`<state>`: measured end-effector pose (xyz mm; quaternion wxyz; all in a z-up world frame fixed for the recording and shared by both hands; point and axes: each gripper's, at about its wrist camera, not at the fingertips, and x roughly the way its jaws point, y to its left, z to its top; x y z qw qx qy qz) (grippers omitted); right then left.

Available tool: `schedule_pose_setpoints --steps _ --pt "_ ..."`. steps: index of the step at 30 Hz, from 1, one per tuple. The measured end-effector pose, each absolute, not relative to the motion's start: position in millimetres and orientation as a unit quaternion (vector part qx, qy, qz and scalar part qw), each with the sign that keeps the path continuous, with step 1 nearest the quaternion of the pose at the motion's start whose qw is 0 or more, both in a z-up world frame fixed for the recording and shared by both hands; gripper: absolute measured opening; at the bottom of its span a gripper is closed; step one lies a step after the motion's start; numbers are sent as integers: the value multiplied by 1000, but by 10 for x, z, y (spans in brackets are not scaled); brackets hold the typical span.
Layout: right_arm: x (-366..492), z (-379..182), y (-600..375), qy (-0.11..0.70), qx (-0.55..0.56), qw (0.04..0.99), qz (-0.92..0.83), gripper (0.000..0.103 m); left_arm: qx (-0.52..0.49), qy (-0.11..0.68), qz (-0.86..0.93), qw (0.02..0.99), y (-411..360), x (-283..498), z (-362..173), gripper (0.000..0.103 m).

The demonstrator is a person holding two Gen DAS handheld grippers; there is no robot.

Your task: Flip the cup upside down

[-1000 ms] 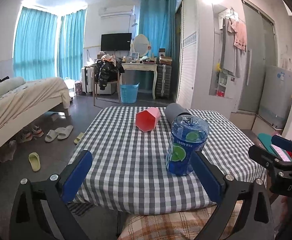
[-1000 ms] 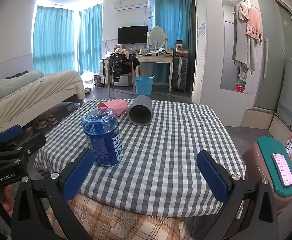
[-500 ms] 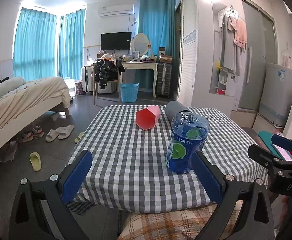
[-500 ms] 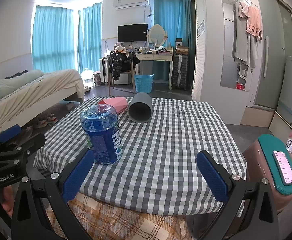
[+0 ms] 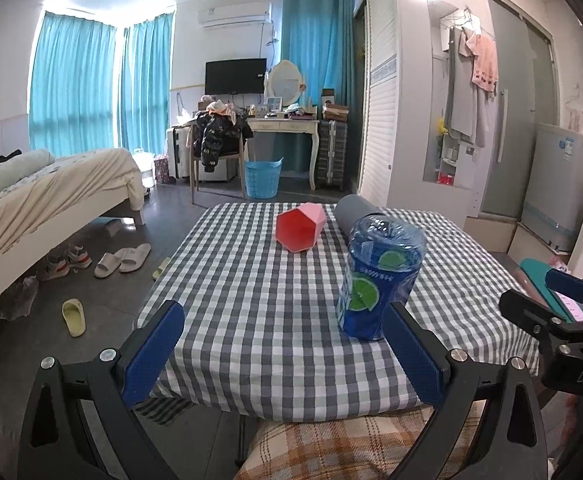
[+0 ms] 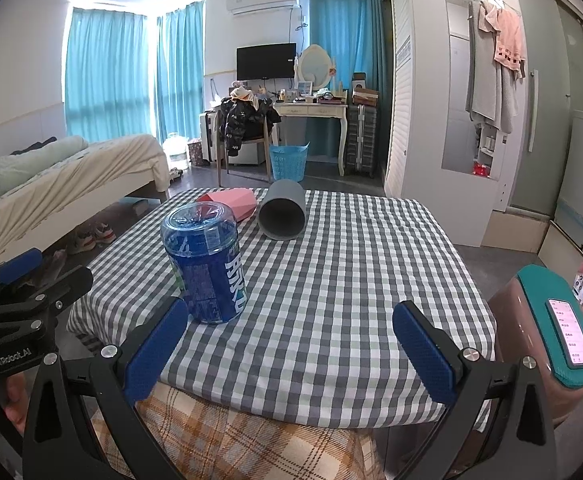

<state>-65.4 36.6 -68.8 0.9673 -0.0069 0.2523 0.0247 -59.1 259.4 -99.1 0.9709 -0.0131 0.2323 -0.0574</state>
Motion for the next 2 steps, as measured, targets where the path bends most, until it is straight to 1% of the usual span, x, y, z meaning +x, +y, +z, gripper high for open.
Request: schedule_pose_setpoints --steps 2 --pt "-655 -695 367 253 -7 967 25 103 -14 232 -51 971 2612 -605 -1014 102"
